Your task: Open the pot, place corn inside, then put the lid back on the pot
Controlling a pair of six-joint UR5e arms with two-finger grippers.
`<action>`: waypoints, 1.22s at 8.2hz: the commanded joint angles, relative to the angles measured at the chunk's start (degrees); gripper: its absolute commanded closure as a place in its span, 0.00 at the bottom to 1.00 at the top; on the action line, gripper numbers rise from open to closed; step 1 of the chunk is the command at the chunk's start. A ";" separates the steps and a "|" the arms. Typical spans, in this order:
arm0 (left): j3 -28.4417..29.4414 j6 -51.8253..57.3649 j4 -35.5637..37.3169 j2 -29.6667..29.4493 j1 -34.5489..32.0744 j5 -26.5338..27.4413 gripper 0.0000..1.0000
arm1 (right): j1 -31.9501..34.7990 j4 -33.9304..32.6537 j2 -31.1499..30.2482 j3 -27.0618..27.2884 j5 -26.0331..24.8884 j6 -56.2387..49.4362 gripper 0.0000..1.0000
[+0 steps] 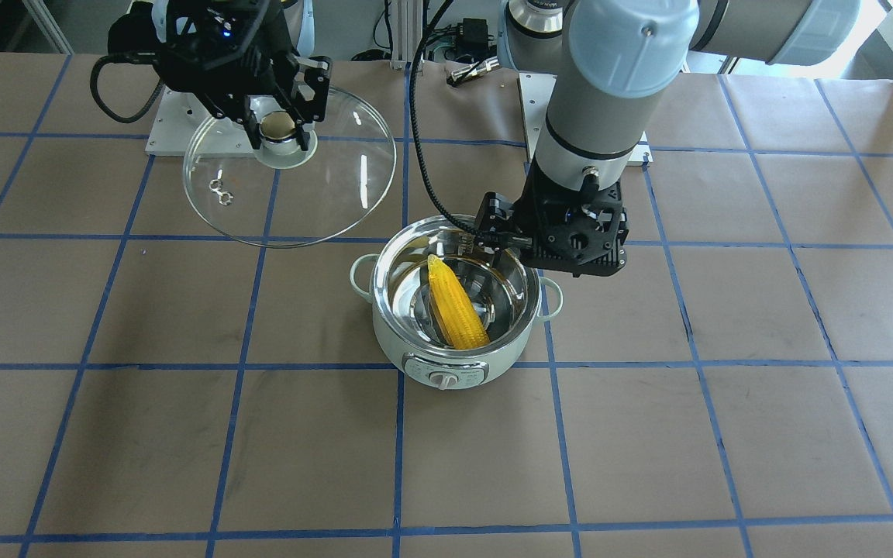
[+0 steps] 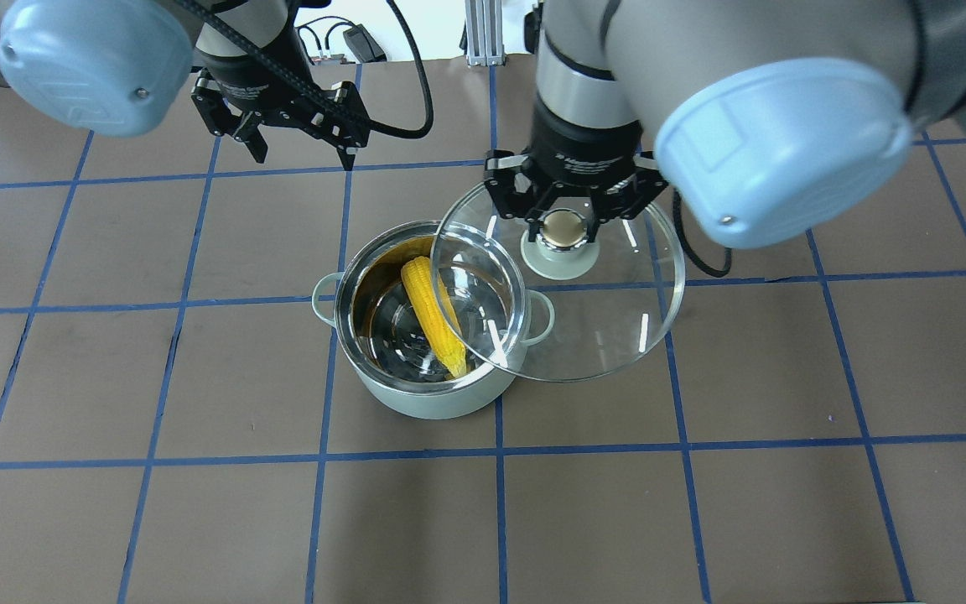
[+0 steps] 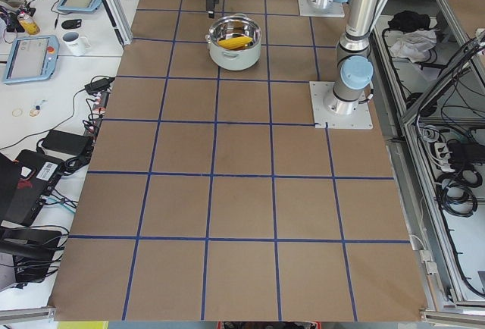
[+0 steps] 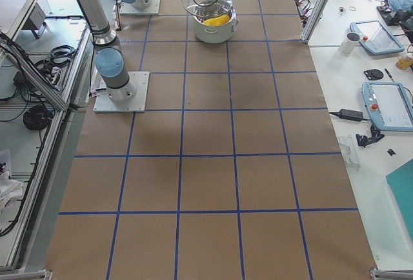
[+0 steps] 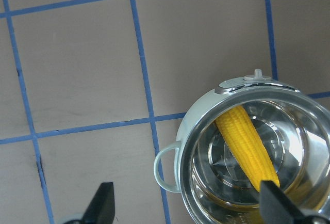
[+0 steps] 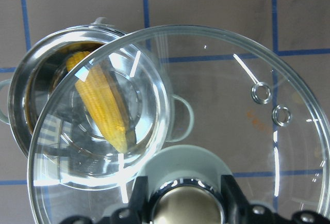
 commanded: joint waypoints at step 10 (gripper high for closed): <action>-5.65 5.55 -0.59 7.31 6.76 -2.86 0.00 | 10.80 -16.24 17.88 -2.60 0.13 15.42 0.75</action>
